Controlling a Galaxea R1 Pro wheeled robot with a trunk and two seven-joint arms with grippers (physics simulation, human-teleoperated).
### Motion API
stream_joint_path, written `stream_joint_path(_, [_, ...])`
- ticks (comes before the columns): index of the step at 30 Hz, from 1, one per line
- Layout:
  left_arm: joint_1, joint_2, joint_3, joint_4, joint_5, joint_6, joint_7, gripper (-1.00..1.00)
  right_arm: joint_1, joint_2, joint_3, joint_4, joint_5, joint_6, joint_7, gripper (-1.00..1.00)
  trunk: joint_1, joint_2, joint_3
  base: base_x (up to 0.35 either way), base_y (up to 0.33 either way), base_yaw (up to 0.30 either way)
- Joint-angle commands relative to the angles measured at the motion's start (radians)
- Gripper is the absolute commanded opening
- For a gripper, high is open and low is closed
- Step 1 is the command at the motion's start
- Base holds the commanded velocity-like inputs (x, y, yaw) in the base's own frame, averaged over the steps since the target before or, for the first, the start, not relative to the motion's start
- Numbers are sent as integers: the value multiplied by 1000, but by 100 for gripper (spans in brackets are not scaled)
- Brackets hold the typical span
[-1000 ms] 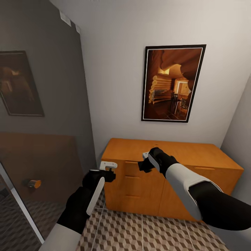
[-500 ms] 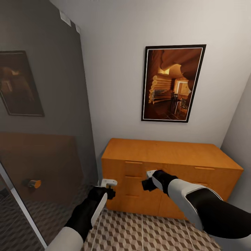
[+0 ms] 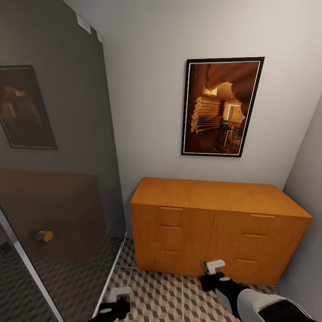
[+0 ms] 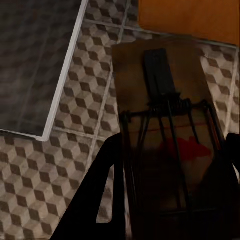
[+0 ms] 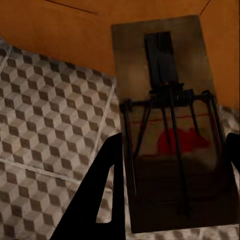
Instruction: Take the four mousetraps from the cabinet in the bathroom and place them on the bathroom floor. Make sure all four end up on the same floor surface, and ensure that at least two of them are either under or directly next to the same bathroom sink.
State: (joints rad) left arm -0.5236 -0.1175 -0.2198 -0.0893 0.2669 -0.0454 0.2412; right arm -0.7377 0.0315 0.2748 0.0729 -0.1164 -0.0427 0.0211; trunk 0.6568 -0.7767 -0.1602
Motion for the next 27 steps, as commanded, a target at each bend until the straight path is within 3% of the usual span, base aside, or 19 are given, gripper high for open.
stream_joint_path(1, [-1,13,-10,62,11,-65,-12,-100,20,-12,9,4,-12,-21,4,-100,0,-1,-1,0,0,0])
stream_joint_path(2, [0,30,-10,101,15,-107,-32,-100,42,-26,9,4,-12,-41,2,-100,0,-1,-1,0,0,0])
stream_joint_path(3, [16,71,-9,141,26,-152,-80,-100,90,-54,9,4,-12,-96,1,-100,0,-1,-1,0,0,0])
stream_joint_path(4, [28,90,-9,151,29,-165,-105,-100,115,-68,8,4,-12,-126,1,-100,0,-1,-1,0,0,0])
stream_joint_path(8, [57,129,-9,165,34,-187,-150,-100,187,-110,8,4,-17,-247,-2,-100,0,-1,-1,0,0,0])
stream_joint_path(11, [73,136,-10,168,34,-208,-158,-100,240,-131,7,4,-21,-351,-18,-100,0,-1,-1,0,0,0])
stream_joint_path(15, [93,138,-10,169,34,-252,-159,-100,293,-141,7,4,-24,-450,-55,-100,-7,13,5,0,0,0])
stream_joint_path(27, [111,138,-9,169,42,-274,-157,-100,311,-143,8,4,-18,-476,-71,-100,-53,97,42,0,0,0])
